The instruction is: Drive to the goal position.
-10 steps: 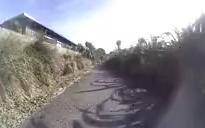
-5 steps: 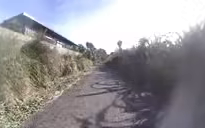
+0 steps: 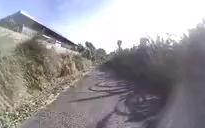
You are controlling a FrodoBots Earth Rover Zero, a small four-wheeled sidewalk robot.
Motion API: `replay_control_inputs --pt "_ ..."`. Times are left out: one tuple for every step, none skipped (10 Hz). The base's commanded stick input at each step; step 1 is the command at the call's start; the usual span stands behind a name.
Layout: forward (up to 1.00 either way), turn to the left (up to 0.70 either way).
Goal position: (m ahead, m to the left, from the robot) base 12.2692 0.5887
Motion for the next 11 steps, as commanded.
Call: replay_control_inputs --pt "0.36 -0.22" --pt "0.36 -0.15" --pt "0.36 -0.06" --pt "0.36 0.0" --pt "0.36 0.0" --pt "0.36 0.0" --pt "0.36 0.0" --pt "0.35 0.0" --pt "0.35 0.0" --pt "0.31 0.0" --pt "0.29 0.0"
